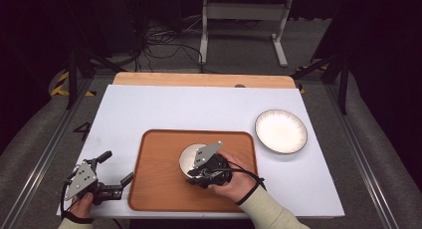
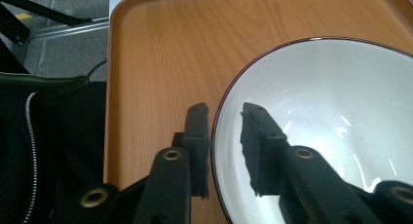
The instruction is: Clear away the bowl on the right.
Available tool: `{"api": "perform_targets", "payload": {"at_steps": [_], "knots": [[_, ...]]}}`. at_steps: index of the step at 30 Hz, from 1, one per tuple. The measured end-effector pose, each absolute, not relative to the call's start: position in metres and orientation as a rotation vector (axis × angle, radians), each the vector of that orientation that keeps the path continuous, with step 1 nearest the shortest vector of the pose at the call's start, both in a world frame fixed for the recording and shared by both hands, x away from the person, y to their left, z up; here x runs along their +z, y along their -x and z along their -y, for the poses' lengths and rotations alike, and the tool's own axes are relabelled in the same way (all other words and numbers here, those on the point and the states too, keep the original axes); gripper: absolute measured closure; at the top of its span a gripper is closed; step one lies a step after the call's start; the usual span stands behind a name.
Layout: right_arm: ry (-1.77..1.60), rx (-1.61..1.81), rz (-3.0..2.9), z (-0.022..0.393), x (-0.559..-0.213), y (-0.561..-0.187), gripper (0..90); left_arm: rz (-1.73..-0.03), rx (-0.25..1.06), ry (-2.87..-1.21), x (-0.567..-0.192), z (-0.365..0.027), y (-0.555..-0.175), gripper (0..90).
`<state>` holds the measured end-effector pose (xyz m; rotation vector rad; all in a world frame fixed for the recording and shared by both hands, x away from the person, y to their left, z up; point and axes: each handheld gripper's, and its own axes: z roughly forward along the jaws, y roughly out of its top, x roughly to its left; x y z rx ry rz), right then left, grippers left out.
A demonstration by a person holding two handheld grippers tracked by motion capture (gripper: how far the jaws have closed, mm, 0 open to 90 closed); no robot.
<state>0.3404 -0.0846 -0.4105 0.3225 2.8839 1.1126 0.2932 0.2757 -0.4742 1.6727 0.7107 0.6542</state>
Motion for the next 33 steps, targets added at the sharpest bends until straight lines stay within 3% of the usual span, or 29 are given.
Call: {"api": "perform_targets", "payload": {"at_steps": [18, 33], "knots": [[-0.393, 1.339, -2.69, 0.098, -0.393, -0.338, 41.6, -0.71, 0.643, -1.683, -0.474, -0.276, -0.294, 0.3], [-0.471, 1.552, -2.463, 0.121, -0.377, -0.34, 34.8, -0.707, 0.642, -1.692, -0.474, -0.276, -0.295, 0.3]]}}
